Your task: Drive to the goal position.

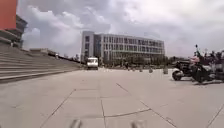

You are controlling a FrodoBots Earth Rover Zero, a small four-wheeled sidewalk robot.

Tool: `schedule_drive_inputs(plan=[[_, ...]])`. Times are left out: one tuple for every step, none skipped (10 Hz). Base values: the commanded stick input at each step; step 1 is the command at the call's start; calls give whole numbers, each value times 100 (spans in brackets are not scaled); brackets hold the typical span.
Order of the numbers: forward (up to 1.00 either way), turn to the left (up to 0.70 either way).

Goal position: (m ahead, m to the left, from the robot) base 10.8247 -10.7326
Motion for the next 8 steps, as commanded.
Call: schedule_drive_inputs(plan=[[85, 0], [85, 0], [85, 0], [85, 0], [85, 0], [85, 0], [85, -1], [85, -15]])
